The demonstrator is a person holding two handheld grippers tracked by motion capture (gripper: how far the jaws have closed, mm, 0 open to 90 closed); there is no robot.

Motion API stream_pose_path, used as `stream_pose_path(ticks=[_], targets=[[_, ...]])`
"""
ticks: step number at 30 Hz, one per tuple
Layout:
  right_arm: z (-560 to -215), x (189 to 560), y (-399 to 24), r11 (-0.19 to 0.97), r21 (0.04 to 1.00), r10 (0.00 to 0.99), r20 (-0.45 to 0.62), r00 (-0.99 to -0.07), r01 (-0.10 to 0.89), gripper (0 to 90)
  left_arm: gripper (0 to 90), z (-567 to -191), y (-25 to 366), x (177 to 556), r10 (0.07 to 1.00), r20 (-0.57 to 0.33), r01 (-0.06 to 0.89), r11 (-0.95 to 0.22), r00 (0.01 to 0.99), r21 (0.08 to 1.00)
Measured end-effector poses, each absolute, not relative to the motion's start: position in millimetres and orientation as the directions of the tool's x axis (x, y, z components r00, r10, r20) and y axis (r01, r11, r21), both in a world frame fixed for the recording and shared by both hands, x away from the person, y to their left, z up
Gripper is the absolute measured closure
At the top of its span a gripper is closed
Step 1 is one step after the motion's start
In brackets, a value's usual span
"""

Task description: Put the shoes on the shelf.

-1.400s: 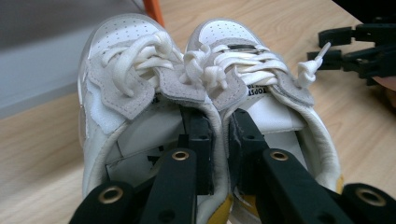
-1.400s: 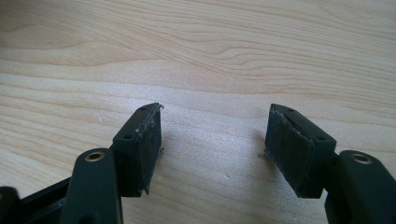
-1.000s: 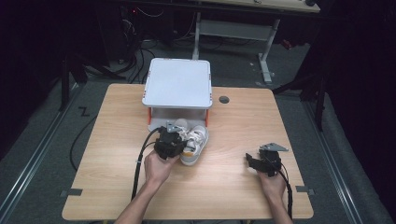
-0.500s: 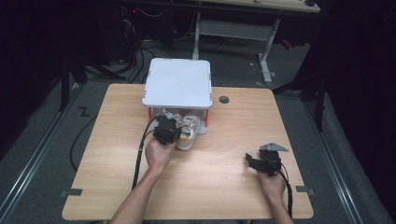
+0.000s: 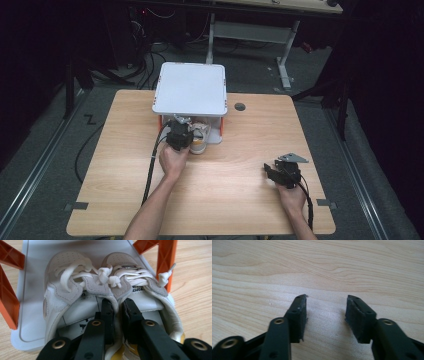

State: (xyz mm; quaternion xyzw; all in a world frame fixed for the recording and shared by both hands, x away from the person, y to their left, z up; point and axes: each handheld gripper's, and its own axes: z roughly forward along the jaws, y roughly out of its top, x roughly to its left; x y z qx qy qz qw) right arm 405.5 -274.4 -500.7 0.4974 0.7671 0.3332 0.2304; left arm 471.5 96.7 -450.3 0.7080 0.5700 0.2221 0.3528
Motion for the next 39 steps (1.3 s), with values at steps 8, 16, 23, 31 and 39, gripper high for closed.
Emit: stream_pose_path(ticks=[8, 16, 23, 31, 39], targets=[[-491.5, 407.2, -261.7, 0.337, 0.735, 0.888, -0.040, -0.458, 0.589, 65.9, 75.7, -453.3, 99.5, 474.3, 0.964, -0.091, 0.644, -0.095, 0.250, 0.759], [-459.1, 418.8, -236.6, 0.359, 0.764, 0.829, 0.004, -0.560, 0.537, 71.9, 67.7, -454.6, 97.3, 474.0, 0.960, -0.083, 0.638, -0.111, 0.266, 0.762], [-423.0, 438.8, -214.6, 0.321, 0.791, 0.776, 0.096, -0.624, 0.521, 77.1, 54.9, -452.7, 98.8, 474.0, 0.957, -0.105, 0.630, -0.094, 0.270, 0.771], [-391.5, 453.4, -193.7, 0.317, 0.823, 0.747, 0.090, -0.659, 0.471, 78.9, 38.8, -450.8, 96.9, 472.0, 0.955, -0.101, 0.625, -0.102, 0.280, 0.774], [-366.9, 470.1, -171.3, 0.308, 0.848, 0.742, 0.070, -0.666, 0.432, 78.4, 28.1, -442.4, 100.1, 466.0, 0.961, -0.083, 0.619, -0.104, 0.265, 0.779]])
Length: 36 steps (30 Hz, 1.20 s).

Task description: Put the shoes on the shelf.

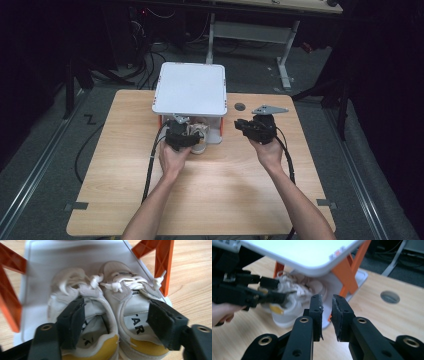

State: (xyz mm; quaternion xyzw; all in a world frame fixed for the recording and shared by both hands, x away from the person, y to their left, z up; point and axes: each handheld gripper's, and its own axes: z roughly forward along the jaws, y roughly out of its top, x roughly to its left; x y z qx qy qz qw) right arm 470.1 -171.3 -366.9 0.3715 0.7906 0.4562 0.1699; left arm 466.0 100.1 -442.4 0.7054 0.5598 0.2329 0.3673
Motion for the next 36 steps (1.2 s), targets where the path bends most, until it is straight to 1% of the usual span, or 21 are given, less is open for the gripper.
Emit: stream_pose_path(ticks=[7, 10, 17, 23, 26, 31, 36], targets=[[-351.6, 481.8, -148.6, 0.315, 0.859, 0.730, 0.052, -0.681, 0.403, 78.5, 24.3, -429.8, 103.7, 454.0, 0.953, -0.088, 0.600, -0.109, 0.289, 0.793], [-349.3, 486.6, -141.4, 0.310, 0.859, 0.728, 0.062, -0.683, 0.408, 78.8, 22.6, -424.2, 105.6, 447.8, 0.950, -0.090, 0.597, -0.113, 0.300, 0.794], [-343.1, 498.1, -126.4, 0.321, 0.855, 0.735, 0.046, -0.677, 0.406, 78.5, 15.8, -416.9, 110.4, 432.4, 0.946, -0.059, 0.625, -0.163, 0.318, 0.763], [-346.1, 508.4, -115.7, 0.336, 0.843, 0.754, 0.026, -0.656, 0.420, 77.0, 15.5, -424.8, 109.7, 417.5, 0.951, -0.055, 0.663, -0.170, 0.304, 0.729], [-348.8, 510.7, -113.1, 0.343, 0.845, 0.760, 0.007, -0.650, 0.410, 76.4, 15.5, -431.8, 105.7, 414.1, 0.952, -0.053, 0.685, -0.177, 0.301, 0.707], [-348.2, 512.3, -107.2, 0.371, 0.835, 0.762, -0.024, -0.647, 0.406, 75.5, 16.0, -444.8, 99.2, 415.7, 0.959, -0.060, 0.712, -0.162, 0.276, 0.683], [-346.5, 515.3, -106.4, 0.377, 0.827, 0.762, -0.020, -0.647, 0.418, 75.1, 19.3, -455.3, 94.8, 421.3, 0.971, -0.054, 0.732, -0.140, 0.234, 0.666]])
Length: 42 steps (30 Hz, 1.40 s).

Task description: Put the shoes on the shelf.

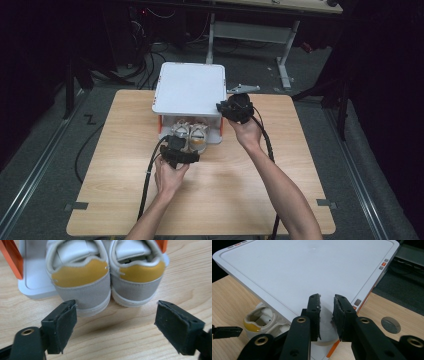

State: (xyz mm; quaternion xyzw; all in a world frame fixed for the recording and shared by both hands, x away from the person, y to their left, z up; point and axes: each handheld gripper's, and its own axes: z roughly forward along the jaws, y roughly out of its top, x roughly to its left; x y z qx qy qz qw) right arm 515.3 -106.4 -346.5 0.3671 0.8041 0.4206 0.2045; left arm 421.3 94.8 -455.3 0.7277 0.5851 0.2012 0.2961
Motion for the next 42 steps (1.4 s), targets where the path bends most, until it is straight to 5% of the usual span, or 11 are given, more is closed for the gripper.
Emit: stream_pose_path(ticks=[42], targets=[[-345.1, 513.1, -108.1, 0.396, 0.815, 0.753, -0.026, -0.658, 0.422, 78.3, 26.2, -462.4, 80.3, 469.8, 0.990, -0.095, 0.708, -0.006, 0.103, 0.706]])
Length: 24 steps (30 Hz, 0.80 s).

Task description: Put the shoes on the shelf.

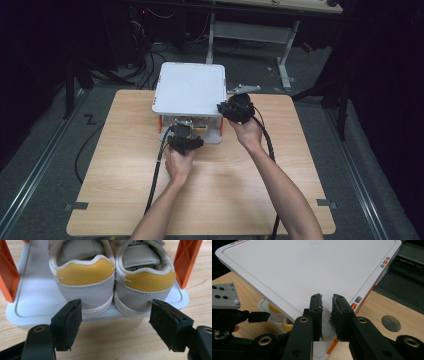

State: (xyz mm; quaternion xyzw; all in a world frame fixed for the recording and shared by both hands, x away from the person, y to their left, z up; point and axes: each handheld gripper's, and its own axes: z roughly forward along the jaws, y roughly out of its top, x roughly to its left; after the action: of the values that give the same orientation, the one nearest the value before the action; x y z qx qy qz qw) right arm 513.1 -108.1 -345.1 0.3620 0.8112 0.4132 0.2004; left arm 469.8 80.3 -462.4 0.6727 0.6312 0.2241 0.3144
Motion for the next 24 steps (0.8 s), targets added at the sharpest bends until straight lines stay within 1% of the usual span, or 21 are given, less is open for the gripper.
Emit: stream_pose_path(ticks=[7, 20, 23, 24], targets=[[-345.3, 513.0, -108.2, 0.394, 0.817, 0.754, -0.024, -0.657, 0.422, 78.5, 27.4, -468.2, 80.4, 476.7, 0.991, -0.089, 0.688, -0.003, 0.098, 0.726], [-345.1, 512.2, -107.2, 0.399, 0.815, 0.755, -0.032, -0.655, 0.421, 78.9, 27.8, -467.9, 79.3, 485.5, 0.992, -0.082, 0.687, -0.005, 0.094, 0.726], [-345.0, 511.8, -107.4, 0.403, 0.814, 0.752, -0.034, -0.658, 0.418, 79.0, 27.9, -467.8, 78.1, 487.1, 0.990, -0.108, 0.688, 0.016, 0.090, 0.726], [-345.0, 512.0, -107.5, 0.401, 0.814, 0.752, -0.032, -0.658, 0.420, 79.0, 28.0, -467.7, 78.2, 486.6, 0.992, -0.094, 0.686, 0.008, 0.088, 0.727]])
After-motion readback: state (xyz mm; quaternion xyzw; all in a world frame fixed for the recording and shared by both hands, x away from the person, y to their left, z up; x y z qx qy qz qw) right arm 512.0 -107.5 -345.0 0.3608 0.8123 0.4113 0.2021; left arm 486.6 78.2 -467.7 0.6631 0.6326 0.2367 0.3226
